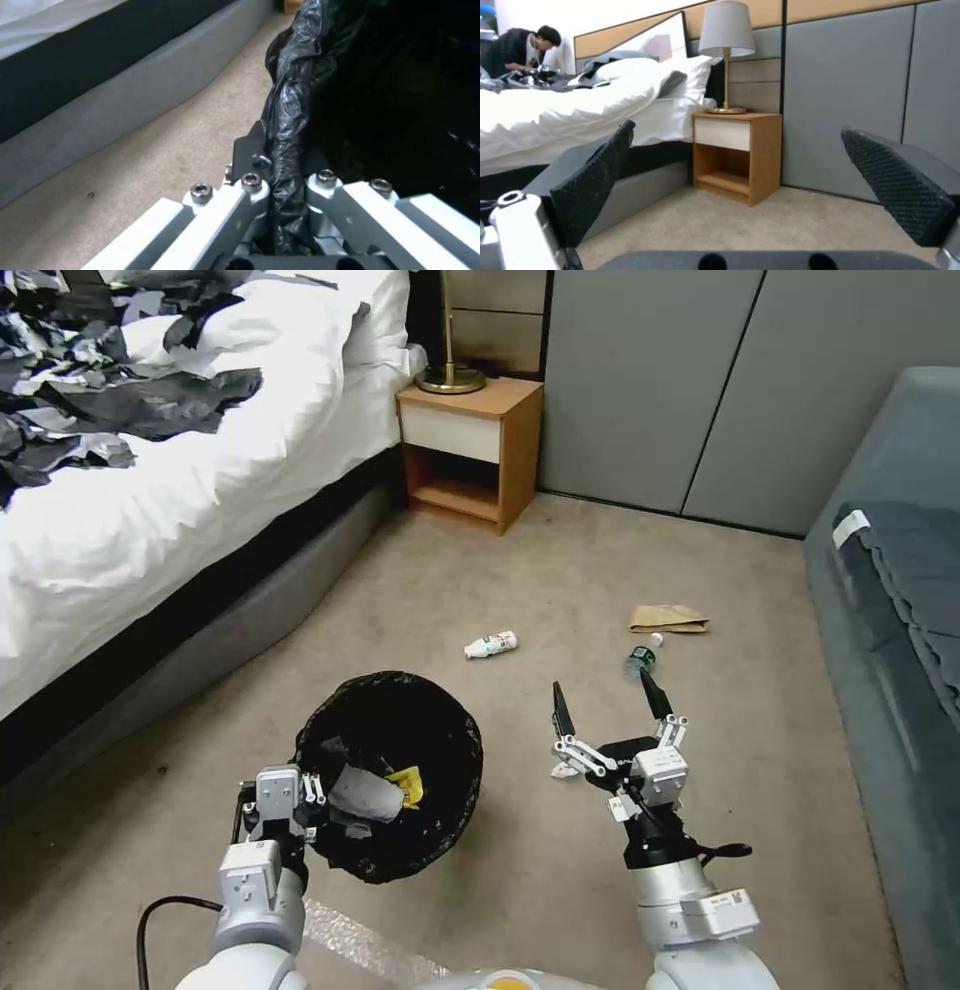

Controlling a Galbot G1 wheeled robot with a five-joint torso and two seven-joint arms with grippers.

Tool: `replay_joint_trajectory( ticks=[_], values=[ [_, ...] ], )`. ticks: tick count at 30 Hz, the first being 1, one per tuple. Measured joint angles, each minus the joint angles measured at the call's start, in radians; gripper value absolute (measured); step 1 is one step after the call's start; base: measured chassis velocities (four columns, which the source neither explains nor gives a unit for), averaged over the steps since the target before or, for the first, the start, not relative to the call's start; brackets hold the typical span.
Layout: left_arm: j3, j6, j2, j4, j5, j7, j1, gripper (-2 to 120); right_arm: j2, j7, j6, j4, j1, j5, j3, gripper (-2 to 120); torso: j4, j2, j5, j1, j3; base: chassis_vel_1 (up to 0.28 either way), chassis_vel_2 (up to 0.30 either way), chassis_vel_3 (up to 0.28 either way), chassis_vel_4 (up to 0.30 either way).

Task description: Pick up the trash bin, then pick up the garbage from the floor and place it into the trash bin.

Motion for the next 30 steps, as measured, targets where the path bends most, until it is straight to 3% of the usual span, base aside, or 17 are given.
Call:
replay_joint_trajectory(
  ticks=[21, 30],
  values=[
    [0.000, -0.010, 0.001, 0.004, 0.002, 0.005, 0.002, 1, 0.004, 0.003, -0.006, -0.001, -0.001, 0.004, 0.007, 100, 0.0003, 0.000, 0.0001, 0.000, 0.000, 0.000, 0.000, 0.000, 0.000],
    [0.003, -0.010, 0.000, 0.006, 0.003, 0.005, 0.001, 1, 0.004, 0.001, -0.004, -0.001, -0.001, 0.005, 0.014, 100, 0.0004, 0.000, 0.0001, 0.000, 0.000, -0.109, 0.111, 0.121, -0.115]
  ],
)
